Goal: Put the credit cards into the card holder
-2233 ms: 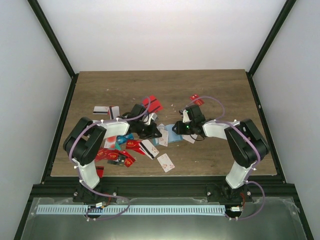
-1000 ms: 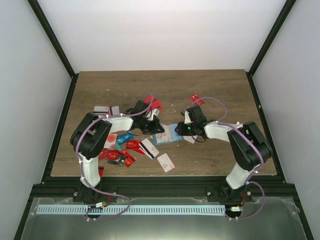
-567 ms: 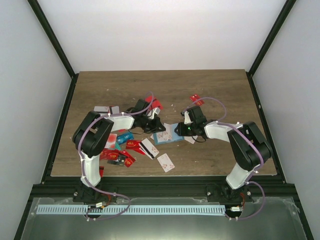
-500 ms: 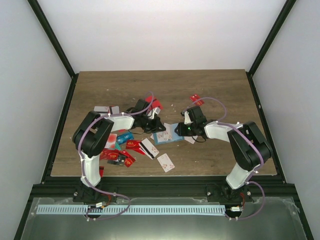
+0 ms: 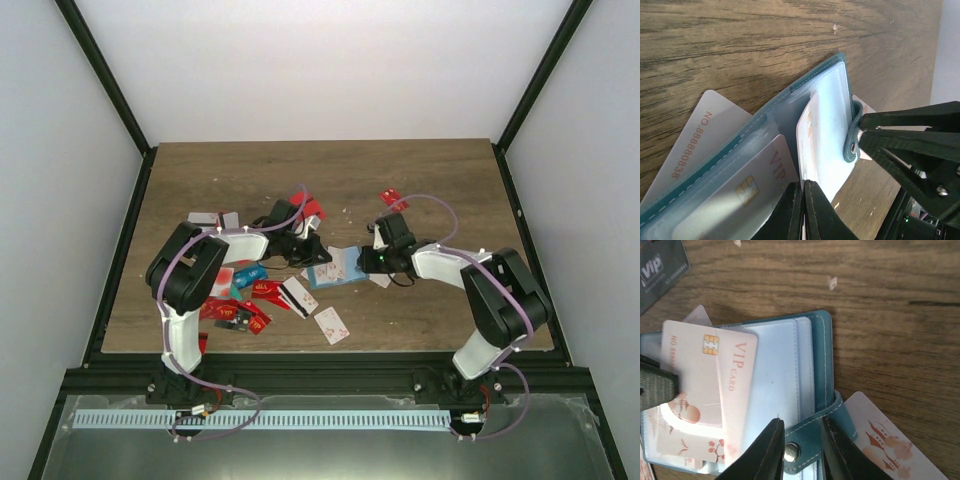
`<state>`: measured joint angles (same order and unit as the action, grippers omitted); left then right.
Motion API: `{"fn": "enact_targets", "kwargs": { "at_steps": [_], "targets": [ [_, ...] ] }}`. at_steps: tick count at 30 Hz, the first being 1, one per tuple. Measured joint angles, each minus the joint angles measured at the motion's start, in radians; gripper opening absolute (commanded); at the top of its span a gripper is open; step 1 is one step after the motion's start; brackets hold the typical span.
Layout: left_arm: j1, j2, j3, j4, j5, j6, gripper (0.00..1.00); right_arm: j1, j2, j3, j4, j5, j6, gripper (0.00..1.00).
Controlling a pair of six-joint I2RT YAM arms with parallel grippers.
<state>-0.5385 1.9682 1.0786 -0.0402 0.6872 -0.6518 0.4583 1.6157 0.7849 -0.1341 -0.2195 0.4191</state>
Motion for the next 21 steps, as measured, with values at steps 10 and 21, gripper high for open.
{"fn": "enact_targets", "kwargs": {
  "at_steps": [10,21],
  "targets": [
    [0.000,0.000,0.000,0.002,0.007,0.002,0.04,-0.005,0.023,-0.007,0.012,-0.081,0.005,0.23],
    [-0.004,0.007,0.000,0.005,0.026,0.001,0.04,0.028,-0.029,-0.072,0.017,-0.198,0.053,0.23]
  ]
}}
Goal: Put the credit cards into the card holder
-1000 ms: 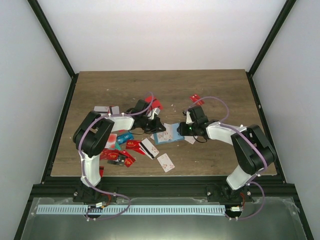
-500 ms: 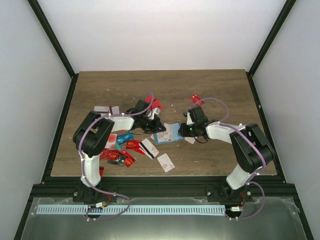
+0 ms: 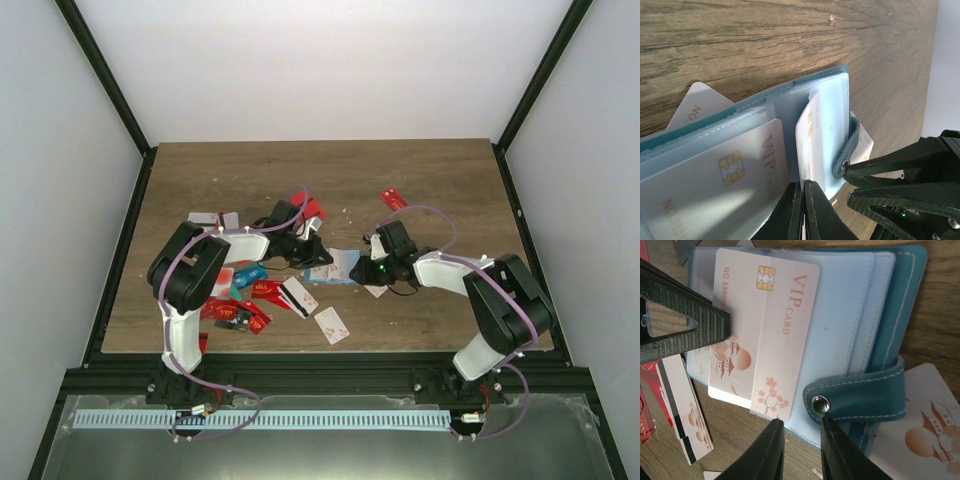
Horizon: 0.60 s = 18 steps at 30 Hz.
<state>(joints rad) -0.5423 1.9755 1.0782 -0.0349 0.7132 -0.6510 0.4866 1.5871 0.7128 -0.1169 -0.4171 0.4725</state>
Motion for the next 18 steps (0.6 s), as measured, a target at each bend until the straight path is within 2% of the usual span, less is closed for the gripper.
{"fn": "enact_targets", "kwargs": {
  "at_steps": [8,12,18],
  "targets": [
    [-0.009,0.002,0.000,0.005,0.003,0.000,0.04,-0.002,-0.037,0.014,-0.063,0.060,-0.007,0.26],
    [-0.014,0.002,0.000,0.006,0.002,0.000,0.04,-0.018,-0.063,0.063,-0.079,0.127,-0.028,0.33],
    [-0.017,0.002,0.000,0.007,-0.002,0.000,0.04,-0.032,0.011,0.109,-0.061,0.163,-0.047,0.33]
  ]
}}
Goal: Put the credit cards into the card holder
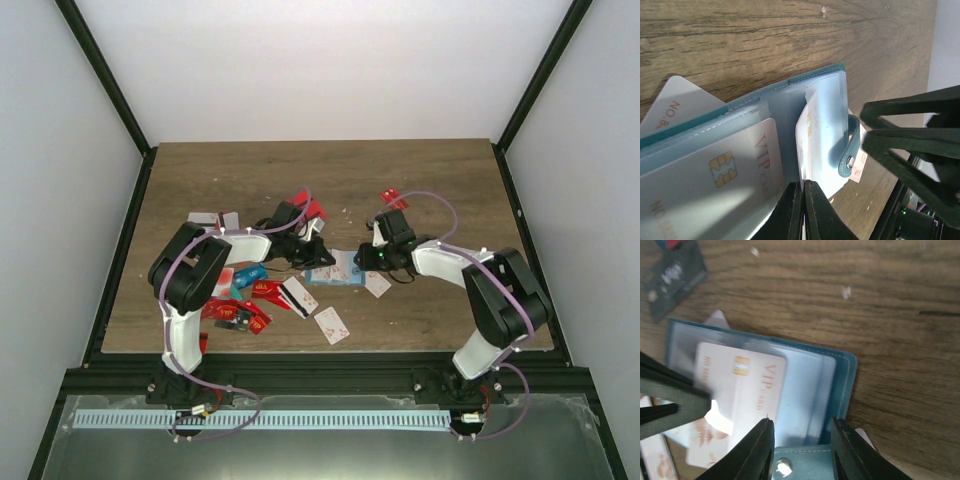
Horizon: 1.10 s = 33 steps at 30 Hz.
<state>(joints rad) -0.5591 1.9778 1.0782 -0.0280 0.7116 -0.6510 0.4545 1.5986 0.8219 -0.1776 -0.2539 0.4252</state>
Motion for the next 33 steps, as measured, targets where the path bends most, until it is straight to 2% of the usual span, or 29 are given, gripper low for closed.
{"fn": "enact_targets", "kwargs": {
  "at_steps": [5,19,33],
  "targets": [
    [-0.002,0.000,0.000,0.000,-0.003,0.000,0.04,0.000,0.062,0.000,0.019,-0.025,-0.002,0.33],
    [-0.010,0.017,0.000,0.027,-0.003,-0.013,0.04,-0.008,0.064,-0.002,0.050,-0.114,0.002,0.32],
    [-0.046,0.030,-0.029,0.119,-0.030,-0.135,0.04,-0.010,0.072,-0.015,0.074,-0.127,0.012,0.32]
  ]
}}
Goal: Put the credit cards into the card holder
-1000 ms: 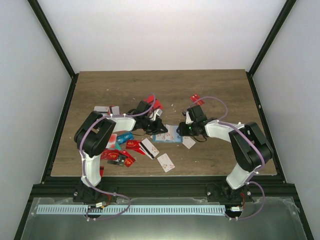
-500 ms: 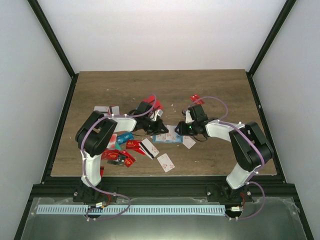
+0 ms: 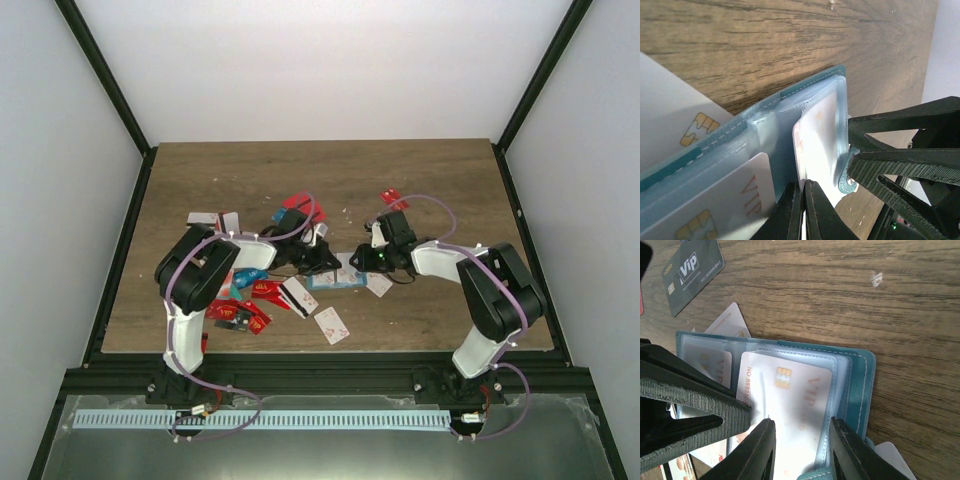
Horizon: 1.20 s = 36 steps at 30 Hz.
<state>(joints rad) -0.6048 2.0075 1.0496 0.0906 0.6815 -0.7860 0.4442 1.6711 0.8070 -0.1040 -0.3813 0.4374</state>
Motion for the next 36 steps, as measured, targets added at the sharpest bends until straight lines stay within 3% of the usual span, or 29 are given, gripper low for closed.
{"fn": "enact_targets", "kwargs": {
  "at_steps": [6,14,23,27,30,34,36],
  "targets": [
    [-0.008,-0.003,-0.056,0.105,-0.021,-0.085,0.06,-0.003,0.000,-0.006,0.008,0.001,0.009,0.32],
    [-0.045,-0.037,-0.091,0.132,-0.087,-0.145,0.28,-0.002,-0.013,-0.010,-0.002,0.006,0.008,0.32],
    [-0.072,-0.129,-0.095,-0.014,-0.150,-0.104,0.54,-0.002,-0.082,-0.007,-0.057,-0.002,-0.013,0.32],
    [-0.075,-0.175,-0.084,-0.123,-0.184,-0.045,0.60,-0.002,-0.110,0.001,-0.073,-0.011,-0.019,0.32],
    [-0.075,-0.207,-0.073,-0.198,-0.216,0.002,0.54,-0.002,-0.124,0.002,-0.076,-0.027,-0.018,0.33],
    [-0.080,-0.237,-0.034,-0.309,-0.288,0.093,0.30,-0.002,-0.129,0.002,-0.066,-0.105,-0.018,0.33],
    [-0.084,-0.241,-0.010,-0.341,-0.319,0.130,0.23,-0.002,-0.129,0.002,-0.058,-0.147,-0.017,0.33]
  ]
}}
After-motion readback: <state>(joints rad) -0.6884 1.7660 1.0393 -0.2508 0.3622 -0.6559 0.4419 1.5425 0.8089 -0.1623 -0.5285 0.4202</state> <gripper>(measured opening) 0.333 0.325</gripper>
